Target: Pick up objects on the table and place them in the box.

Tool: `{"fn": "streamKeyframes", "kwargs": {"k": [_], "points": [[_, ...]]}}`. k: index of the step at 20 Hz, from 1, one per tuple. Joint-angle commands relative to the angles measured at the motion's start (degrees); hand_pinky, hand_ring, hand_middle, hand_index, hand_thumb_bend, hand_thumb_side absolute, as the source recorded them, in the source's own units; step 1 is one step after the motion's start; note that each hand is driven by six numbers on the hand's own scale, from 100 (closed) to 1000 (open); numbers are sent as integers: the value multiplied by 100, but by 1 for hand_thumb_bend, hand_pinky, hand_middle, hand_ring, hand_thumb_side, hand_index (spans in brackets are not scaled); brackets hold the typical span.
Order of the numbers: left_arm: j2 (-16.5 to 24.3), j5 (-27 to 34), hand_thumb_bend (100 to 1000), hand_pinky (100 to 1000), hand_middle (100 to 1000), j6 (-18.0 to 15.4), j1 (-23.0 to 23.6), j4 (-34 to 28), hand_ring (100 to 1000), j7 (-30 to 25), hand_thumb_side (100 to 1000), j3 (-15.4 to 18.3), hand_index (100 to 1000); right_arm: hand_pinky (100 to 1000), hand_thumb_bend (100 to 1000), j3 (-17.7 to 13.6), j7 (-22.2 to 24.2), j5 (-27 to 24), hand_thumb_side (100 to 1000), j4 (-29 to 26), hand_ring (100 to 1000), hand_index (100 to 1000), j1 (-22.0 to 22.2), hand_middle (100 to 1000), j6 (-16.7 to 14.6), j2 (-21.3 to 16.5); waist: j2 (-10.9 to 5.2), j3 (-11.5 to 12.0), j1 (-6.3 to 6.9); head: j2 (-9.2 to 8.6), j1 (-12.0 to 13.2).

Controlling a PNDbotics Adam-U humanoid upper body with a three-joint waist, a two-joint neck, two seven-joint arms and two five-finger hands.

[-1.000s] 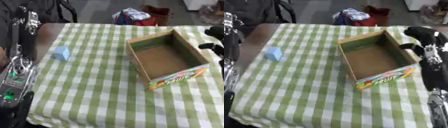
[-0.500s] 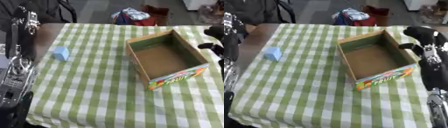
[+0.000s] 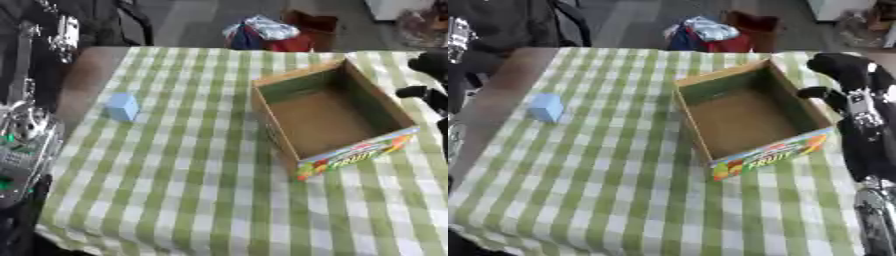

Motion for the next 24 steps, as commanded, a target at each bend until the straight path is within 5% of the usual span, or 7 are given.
{"fn": "streamKeyframes", "kwargs": {"k": [1, 12, 24], "points": [[689, -362, 145, 730, 691, 124, -200, 252, 655, -343, 657, 77, 844, 610, 100, -4, 1, 4, 545, -77, 819, 720, -45, 723, -2, -109, -80, -13, 5, 27, 5], [2014, -2153, 274, 821, 828, -314, -1280, 2825, 825, -2238, 601, -591, 910, 610, 100, 47, 47, -11, 546, -65, 819, 720, -26, 723, 11, -121, -115, -144, 50, 27, 46], [1872, -3851, 412, 860, 907, -1142, -2443, 4708, 908, -3898, 414, -1325, 950, 610, 100, 91, 96, -18, 546, -52, 820, 720, -10, 723, 22, -146, -134, -232, 95, 27, 69]]}}
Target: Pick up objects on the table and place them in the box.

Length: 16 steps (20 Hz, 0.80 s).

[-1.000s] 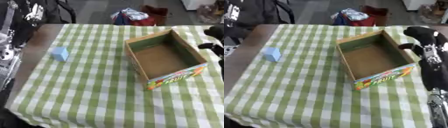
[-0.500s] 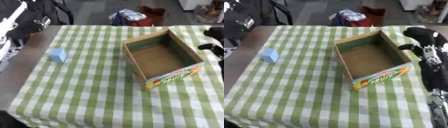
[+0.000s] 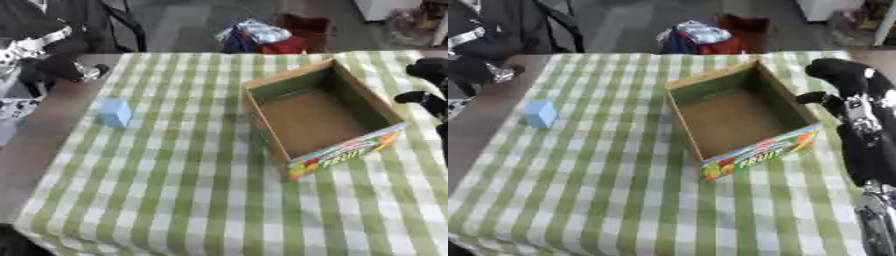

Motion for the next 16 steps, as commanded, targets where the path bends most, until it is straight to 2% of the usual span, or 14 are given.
{"fn": "streamKeyframes", "kwargs": {"k": [1, 6, 16], "points": [[30, -459, 415, 860, 909, -199, -216, 341, 910, -265, 402, -85, 952, 610, 100, 15, 26, -17, 546, -56, 820, 720, -60, 723, -4, -98, -66, -17, 6, 27, 19], [-168, -868, 474, 862, 918, -396, -310, 728, 917, -357, 378, -103, 960, 611, 100, 16, 28, -22, 547, -53, 820, 720, -66, 723, -1, -96, -54, -25, 15, 27, 8], [-511, -1496, 420, 858, 903, -524, -399, 1245, 911, -296, 365, -36, 956, 610, 100, 22, 34, -15, 547, -52, 820, 720, -80, 723, -2, -88, -25, -30, 9, 27, 11]]}}
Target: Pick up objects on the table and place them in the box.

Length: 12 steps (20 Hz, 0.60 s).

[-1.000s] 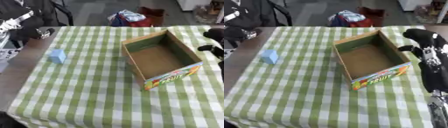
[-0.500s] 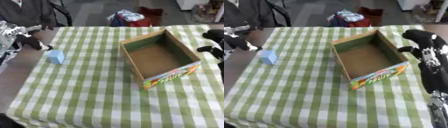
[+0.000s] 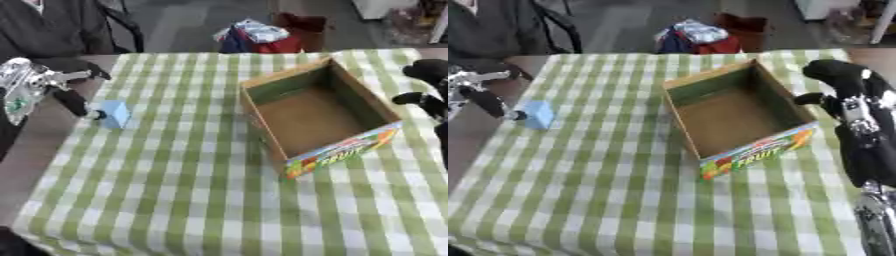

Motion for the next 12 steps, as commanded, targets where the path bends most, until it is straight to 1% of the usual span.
{"fn": "streamKeyframes", "kwargs": {"k": [1, 7, 8, 12], "points": [[60, -193, 419, 858, 903, -13, -153, 103, 910, 23, 366, 117, 956, 610, 100, -6, 18, -14, 550, -54, 820, 720, -79, 723, -15, -85, -55, -8, -8, 27, 13], [-128, -448, 388, 854, 899, 114, -229, 459, 903, 48, 365, 260, 956, 610, 100, -5, 19, -9, 547, -50, 820, 720, -81, 723, -15, -74, -34, -21, -14, 27, 1], [-151, -477, 369, 853, 899, 141, -243, 517, 902, 56, 360, 286, 956, 610, 100, -6, 19, -9, 547, -49, 820, 720, -81, 723, -15, -72, -31, -23, -15, 27, 1], [-234, -574, 356, 847, 894, 240, -290, 691, 894, 167, 362, 374, 954, 610, 100, -9, 16, -3, 547, -45, 820, 720, -79, 723, -16, -67, -19, -35, -18, 27, 0]]}}
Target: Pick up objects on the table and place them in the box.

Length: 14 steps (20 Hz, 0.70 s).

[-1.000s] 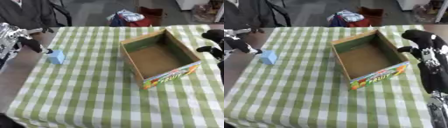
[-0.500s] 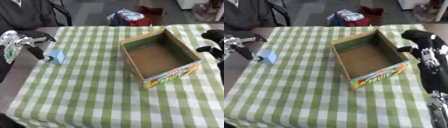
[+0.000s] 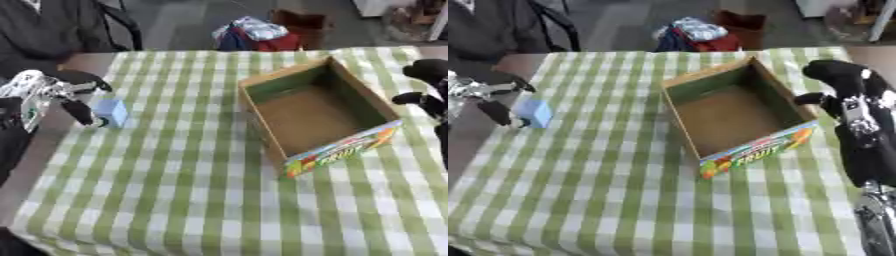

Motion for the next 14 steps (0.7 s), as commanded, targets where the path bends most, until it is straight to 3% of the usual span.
{"fn": "streamKeyframes", "kwargs": {"k": [1, 14], "points": [[93, -95, 354, 847, 893, 80, -166, 80, 893, 80, 362, 126, 954, 610, 100, -10, 13, -2, 547, -47, 820, 720, -77, 723, -17, -66, -56, -7, -3, 27, -1], [-72, -370, 351, 836, 852, 157, -240, 291, 871, 99, 386, 161, 923, 611, 100, -15, 10, 2, 548, -37, 819, 720, -76, 723, -18, -42, -36, -63, -12, 27, -1]]}}
